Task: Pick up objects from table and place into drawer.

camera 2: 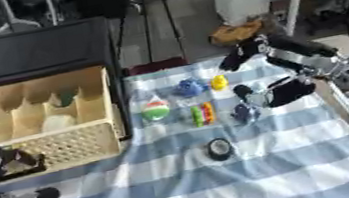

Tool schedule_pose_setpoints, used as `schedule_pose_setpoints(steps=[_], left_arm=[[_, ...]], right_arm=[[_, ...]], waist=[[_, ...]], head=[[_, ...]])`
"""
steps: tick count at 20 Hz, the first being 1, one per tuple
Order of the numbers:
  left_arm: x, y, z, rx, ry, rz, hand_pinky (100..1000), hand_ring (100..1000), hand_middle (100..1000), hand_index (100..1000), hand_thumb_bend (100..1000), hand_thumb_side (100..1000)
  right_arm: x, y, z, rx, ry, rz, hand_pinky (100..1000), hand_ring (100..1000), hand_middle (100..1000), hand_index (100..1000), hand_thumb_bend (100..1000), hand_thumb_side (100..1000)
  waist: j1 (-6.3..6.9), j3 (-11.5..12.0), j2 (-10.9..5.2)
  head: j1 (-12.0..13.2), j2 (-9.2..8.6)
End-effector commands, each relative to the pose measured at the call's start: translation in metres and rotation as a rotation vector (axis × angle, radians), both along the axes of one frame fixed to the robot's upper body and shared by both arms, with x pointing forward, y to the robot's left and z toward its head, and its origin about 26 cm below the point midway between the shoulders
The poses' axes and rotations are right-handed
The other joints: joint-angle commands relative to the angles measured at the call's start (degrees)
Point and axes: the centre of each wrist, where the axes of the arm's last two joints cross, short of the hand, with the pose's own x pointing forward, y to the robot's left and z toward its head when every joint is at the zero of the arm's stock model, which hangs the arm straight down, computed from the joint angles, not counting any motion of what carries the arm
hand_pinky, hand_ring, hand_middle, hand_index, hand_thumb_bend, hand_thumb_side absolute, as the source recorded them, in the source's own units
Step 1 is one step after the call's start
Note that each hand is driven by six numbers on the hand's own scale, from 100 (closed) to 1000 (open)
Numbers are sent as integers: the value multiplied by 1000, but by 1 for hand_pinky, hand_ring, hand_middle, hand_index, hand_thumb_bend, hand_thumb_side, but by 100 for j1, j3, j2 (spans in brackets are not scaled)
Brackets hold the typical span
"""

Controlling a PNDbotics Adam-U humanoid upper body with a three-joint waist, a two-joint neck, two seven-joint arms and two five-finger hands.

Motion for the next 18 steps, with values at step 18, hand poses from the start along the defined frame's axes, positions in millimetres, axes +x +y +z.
schedule_pose_setpoints(steps=[18], left_arm=[[-4,14,40,-151,-286,-39,100,100,100,758,710,1000]], right_arm=[[-1,-10,10,-22,-25,-30,780,711,686,795,194,100]], waist=[[-22,51,-73]], head=[[-44,-2]])
